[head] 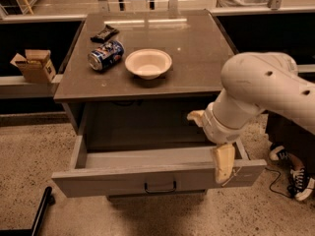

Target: Open top drawer

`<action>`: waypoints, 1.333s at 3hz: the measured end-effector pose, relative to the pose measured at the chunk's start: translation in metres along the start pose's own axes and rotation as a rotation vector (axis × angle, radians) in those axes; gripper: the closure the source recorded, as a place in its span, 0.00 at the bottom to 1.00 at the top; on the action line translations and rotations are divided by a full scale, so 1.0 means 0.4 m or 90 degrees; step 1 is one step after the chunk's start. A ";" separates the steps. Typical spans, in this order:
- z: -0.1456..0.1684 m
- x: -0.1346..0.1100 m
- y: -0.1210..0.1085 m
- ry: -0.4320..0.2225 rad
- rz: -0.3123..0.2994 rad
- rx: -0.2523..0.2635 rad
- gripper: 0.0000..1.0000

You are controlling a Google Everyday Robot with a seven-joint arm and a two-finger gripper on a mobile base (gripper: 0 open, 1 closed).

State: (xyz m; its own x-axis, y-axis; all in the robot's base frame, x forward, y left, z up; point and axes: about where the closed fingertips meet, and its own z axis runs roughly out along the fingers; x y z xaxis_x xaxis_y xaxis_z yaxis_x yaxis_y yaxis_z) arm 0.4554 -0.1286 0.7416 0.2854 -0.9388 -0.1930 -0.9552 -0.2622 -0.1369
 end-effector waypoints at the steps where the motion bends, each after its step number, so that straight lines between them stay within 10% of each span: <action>1: -0.027 -0.001 -0.062 0.000 0.006 0.022 0.00; 4: 0.245 0.172 -0.150 -0.049 0.091 -0.021 0.56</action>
Offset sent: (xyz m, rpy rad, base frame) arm 0.1094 -0.0078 -0.0523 0.0825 0.0014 -0.0962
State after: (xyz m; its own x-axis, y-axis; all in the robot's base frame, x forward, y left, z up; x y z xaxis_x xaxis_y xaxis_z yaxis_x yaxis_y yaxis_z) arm 0.5398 -0.1554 0.6412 0.1503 -0.9474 -0.2824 -0.9882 -0.1356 -0.0712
